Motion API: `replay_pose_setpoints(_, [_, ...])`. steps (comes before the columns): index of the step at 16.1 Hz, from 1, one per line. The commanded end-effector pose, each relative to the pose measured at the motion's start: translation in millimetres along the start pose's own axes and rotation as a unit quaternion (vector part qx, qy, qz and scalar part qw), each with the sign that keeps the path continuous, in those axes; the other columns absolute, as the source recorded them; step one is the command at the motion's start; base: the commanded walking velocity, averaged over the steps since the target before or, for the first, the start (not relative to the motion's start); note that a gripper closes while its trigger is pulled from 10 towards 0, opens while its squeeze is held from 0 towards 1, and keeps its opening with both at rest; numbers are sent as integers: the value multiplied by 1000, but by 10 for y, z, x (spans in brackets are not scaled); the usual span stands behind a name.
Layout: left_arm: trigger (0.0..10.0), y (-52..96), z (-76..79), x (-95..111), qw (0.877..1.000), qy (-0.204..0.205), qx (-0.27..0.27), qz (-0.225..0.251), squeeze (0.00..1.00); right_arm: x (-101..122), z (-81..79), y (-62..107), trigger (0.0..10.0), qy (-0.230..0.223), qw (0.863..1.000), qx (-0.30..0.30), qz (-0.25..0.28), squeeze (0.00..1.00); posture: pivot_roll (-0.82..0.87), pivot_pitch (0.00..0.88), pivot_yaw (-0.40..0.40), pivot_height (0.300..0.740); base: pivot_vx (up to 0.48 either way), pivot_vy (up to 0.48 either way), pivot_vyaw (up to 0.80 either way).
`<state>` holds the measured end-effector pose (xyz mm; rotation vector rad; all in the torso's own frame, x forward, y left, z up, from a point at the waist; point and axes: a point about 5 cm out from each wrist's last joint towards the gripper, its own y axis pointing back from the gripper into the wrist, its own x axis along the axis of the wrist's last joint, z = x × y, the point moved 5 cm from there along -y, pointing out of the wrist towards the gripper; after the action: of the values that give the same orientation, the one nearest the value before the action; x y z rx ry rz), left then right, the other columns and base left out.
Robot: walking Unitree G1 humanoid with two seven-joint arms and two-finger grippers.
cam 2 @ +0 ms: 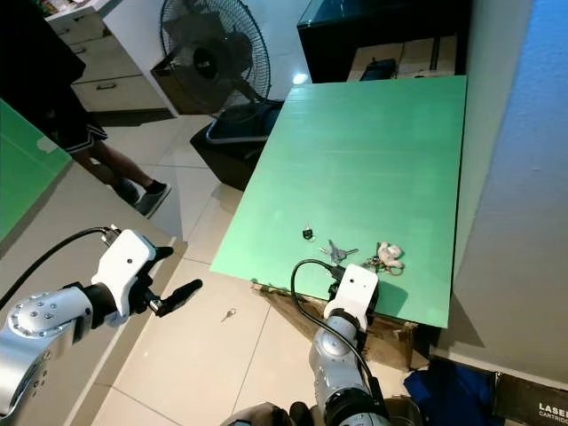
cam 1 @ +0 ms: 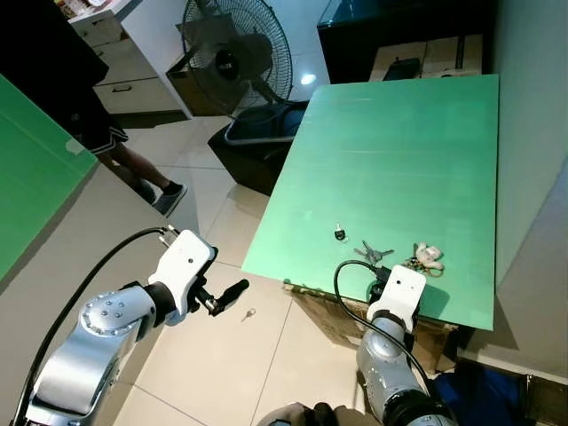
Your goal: Hang keys on a hook
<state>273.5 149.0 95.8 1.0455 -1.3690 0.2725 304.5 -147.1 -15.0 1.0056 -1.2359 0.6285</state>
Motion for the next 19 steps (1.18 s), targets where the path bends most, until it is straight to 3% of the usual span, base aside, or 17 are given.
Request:
replay_pose_setpoints(1, [10000, 37, -42, -79, 1000, 0, 5, -17, 0, -81, -100, 91, 0, 5, 1000, 11, -14, 0, 9, 124, 400, 740, 0, 0, 0])
replay_pose_setpoints(7, [10000, 43, -67, -88, 1000, -4, 5, -20, 0, -86, -141, 125, 0, 1, 1000, 18, -13, 0, 3, 115, 400, 740, 0, 0, 0])
replay_pose_setpoints(11, [10000, 45, -74, -85, 1000, -7, 2, -21, 0, -152, -162, 117, 0, 7, 999, 18, -39, 0, 0, 111, 400, 740, 0, 0, 0])
replay_pose_setpoints(12, [10000, 49, -72, -83, 1000, -8, 1, -21, 0, -155, -166, 118, 10000, 9, 999, 19, -41, 0, 3, 109, 400, 740, 0, 0, 0])
replay_pose_setpoints(13, [10000, 55, -74, -82, 1000, -9, 1, -21, 0, -165, -162, 120, 10000, 6, 999, 17, -43, 0, 4, 110, 400, 740, 0, 0, 0])
replay_pose_setpoints(14, [10000, 58, -83, -81, 1000, -10, 2, -22, 0, -170, -162, 126, 10000, -5, 999, 17, -45, 1000, 7, 109, 400, 740, 0, 0, 0])
replay_pose_setpoints(19, [10000, 69, -91, -73, 1000, -12, 4, -22, 0, -153, -167, 126, 10000, -21, 999, 22, -42, 1000, 10, 113, 400, 740, 0, 0, 0])
